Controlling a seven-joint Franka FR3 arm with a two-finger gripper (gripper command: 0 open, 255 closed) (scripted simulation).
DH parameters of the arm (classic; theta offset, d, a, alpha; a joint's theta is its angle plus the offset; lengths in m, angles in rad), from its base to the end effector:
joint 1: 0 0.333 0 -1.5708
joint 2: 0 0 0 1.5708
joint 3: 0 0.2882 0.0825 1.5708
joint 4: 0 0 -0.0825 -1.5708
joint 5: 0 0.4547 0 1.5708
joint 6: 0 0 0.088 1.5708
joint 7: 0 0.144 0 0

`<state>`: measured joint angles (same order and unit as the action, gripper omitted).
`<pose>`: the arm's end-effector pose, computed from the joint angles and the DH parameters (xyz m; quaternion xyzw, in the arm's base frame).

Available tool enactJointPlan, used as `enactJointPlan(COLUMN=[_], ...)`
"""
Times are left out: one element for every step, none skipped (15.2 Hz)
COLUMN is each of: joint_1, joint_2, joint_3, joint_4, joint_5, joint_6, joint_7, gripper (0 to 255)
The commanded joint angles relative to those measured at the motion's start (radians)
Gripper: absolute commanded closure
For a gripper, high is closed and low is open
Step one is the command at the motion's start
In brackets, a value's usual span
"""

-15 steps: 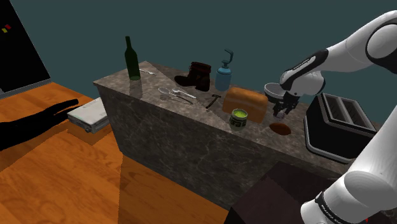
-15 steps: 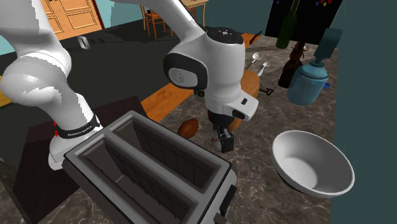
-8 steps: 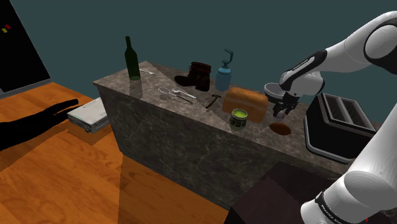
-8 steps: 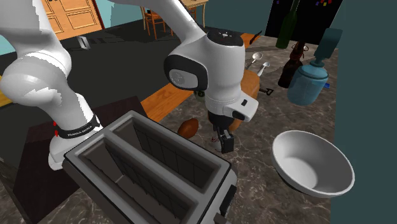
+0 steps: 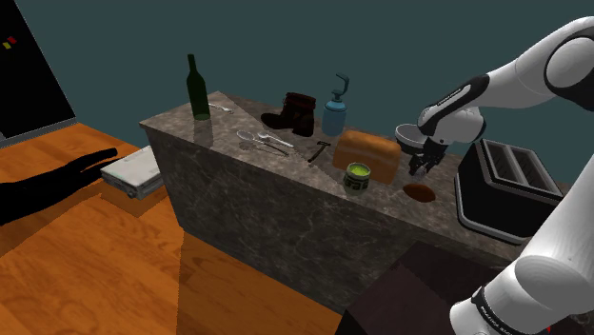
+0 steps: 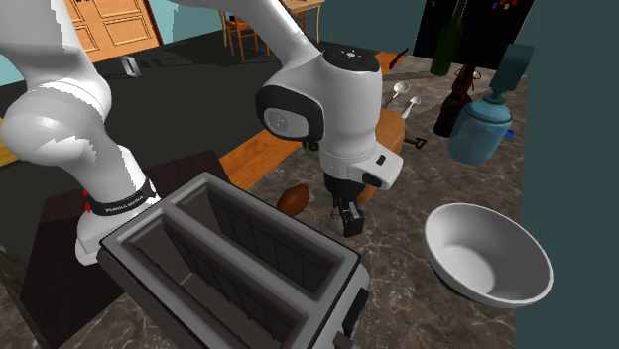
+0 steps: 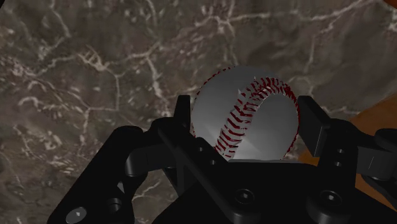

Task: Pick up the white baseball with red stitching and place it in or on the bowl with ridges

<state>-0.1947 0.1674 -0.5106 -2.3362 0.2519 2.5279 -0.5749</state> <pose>0.4227 -0.3706 0.1578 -0.9859 0.1616 -0.0417 0.0117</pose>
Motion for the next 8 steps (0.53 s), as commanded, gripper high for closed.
enactJointPlan(joint_1=[0.000,0.000,0.003,0.005,0.008,0.010,0.012,0.013], joint_2=[0.000,0.000,-0.012,-0.024,-0.036,-0.048,-0.060,-0.071], joint_3=[0.000,0.000,-0.004,-0.008,-0.012,-0.015,-0.018,-0.020], joint_4=[0.000,0.000,0.001,0.003,0.005,0.008,0.010,0.013], joint_5=[0.000,0.000,-0.013,-0.026,-0.039,-0.051,-0.063,-0.074], joint_6=[0.000,0.000,-0.011,-0.023,-0.035,-0.046,-0.058,-0.070], joint_7=[0.000,0.000,0.010,0.020,0.029,0.038,0.047,0.056], gripper=[255,255,255,255,255,255,255,255])
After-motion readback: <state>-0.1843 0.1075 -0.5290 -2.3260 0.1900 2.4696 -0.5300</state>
